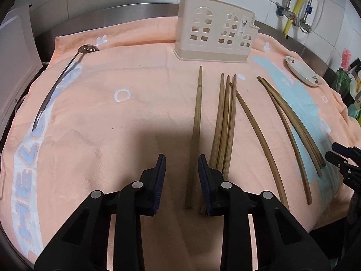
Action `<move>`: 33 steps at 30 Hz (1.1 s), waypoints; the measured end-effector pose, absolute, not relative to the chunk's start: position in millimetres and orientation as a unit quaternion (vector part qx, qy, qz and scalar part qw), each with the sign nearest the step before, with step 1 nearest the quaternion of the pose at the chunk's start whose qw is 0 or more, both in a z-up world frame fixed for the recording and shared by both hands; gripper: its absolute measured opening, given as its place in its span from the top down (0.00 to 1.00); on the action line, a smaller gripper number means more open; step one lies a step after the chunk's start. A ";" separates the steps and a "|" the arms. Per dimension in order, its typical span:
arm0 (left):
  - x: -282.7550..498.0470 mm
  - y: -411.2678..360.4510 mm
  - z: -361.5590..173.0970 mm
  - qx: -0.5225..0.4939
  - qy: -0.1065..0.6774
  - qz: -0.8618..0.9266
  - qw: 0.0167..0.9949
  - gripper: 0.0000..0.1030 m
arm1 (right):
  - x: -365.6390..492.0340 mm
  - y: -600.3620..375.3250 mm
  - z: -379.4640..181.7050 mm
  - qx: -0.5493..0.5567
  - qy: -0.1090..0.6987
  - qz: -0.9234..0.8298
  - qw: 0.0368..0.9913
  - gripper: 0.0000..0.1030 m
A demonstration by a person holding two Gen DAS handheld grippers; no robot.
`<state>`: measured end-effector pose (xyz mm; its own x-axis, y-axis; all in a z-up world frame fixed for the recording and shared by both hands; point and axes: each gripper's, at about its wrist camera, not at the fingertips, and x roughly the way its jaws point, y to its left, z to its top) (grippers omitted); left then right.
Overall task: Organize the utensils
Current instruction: 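Lower the right tool onto a wooden chopstick and close its fingers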
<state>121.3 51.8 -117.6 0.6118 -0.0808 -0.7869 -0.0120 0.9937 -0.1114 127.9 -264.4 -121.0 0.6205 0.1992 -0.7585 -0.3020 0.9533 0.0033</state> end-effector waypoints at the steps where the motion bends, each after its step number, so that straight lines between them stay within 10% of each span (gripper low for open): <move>1: 121.8 50.8 -117.8 -0.052 0.440 -0.023 0.896 0.74 | 129.2 -264.4 -122.1 -0.064 0.414 0.138 0.897 0.53; 33: 125.9 49.2 -126.1 -0.043 0.448 -0.028 0.893 0.81 | 139.8 -240.6 -135.6 -0.108 0.412 0.140 0.894 0.92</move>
<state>125.9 49.2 -126.1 0.5978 -0.0891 -0.7967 0.0112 0.9946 -0.1028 139.8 -240.6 -135.6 0.6218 0.1610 -0.7664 -0.3383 0.9378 -0.0774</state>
